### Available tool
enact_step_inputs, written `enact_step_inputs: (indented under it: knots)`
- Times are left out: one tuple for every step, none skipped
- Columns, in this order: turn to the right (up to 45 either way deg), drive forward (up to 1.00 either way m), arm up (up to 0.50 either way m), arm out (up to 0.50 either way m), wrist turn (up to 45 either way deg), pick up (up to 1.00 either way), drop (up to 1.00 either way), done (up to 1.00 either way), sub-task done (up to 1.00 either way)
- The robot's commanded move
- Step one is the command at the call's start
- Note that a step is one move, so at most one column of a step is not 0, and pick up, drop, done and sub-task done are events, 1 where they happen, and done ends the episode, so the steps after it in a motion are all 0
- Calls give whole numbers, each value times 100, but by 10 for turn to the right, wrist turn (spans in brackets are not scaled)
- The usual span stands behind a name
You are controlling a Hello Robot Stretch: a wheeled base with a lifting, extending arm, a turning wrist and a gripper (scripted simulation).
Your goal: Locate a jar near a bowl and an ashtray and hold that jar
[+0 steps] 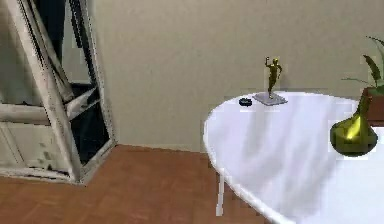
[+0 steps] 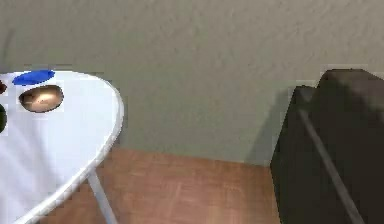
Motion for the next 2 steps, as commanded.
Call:
enact_step_inputs:
  knots:
    - [450, 0, 0, 0, 0, 0, 0, 0, 0]
    - [300, 0, 0, 0, 0, 0, 0, 0, 0]
